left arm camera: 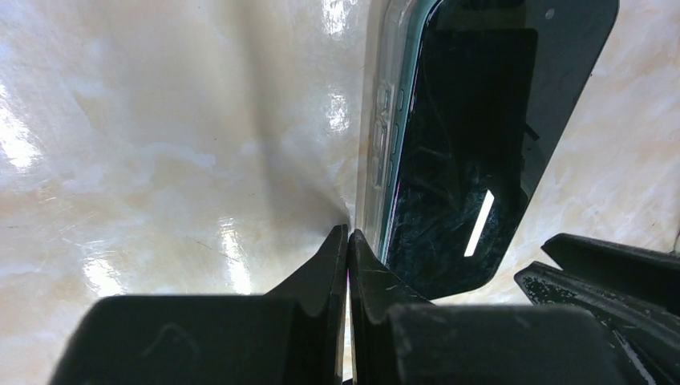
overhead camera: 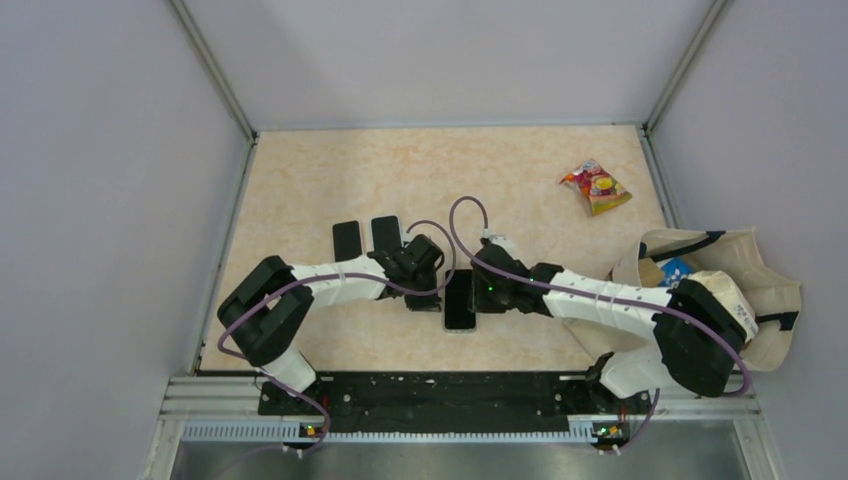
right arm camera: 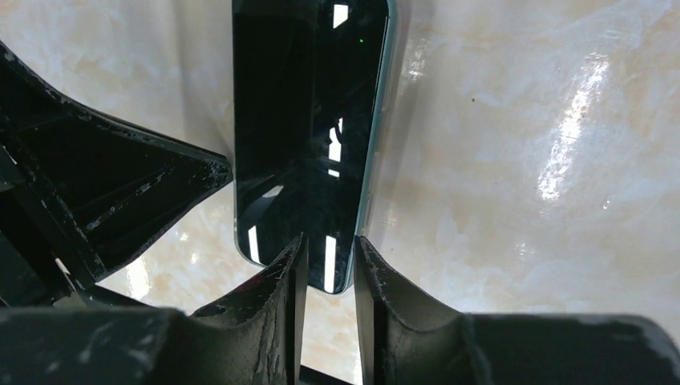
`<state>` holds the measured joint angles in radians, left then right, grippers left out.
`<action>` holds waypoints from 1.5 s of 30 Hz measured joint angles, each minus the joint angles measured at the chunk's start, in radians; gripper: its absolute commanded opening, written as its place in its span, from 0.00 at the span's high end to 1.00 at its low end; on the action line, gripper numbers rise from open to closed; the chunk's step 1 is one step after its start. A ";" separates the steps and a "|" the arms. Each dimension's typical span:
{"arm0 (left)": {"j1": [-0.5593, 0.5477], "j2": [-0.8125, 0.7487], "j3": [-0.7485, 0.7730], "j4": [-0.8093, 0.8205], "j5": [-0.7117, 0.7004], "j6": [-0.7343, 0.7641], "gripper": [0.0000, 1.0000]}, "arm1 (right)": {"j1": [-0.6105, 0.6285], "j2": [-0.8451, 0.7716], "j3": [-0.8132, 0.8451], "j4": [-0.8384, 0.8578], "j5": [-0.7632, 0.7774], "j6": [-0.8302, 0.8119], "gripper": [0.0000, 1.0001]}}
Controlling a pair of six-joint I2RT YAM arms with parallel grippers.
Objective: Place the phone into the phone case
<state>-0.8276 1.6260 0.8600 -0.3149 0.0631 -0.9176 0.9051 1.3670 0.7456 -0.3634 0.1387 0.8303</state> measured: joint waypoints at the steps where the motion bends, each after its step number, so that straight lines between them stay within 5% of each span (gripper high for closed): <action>1: 0.000 0.000 0.000 0.000 0.000 0.000 0.94 | 0.006 0.000 0.000 0.001 0.000 0.003 0.75; 20: 0.000 0.002 0.000 0.002 0.001 -0.001 0.96 | 0.070 0.028 -0.039 0.001 0.024 0.031 0.82; 39: 0.001 0.018 0.010 0.011 0.013 0.000 0.97 | 0.143 0.059 -0.037 0.000 0.124 0.066 1.00; 45: 0.002 0.020 0.013 0.007 0.015 0.000 0.95 | 0.168 0.065 -0.036 -0.004 0.164 0.081 0.92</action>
<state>-0.8261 1.6459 0.8734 -0.3080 0.0780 -0.9176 1.0729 1.4322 0.7094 -0.3676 0.3023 0.9112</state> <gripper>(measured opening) 0.041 0.014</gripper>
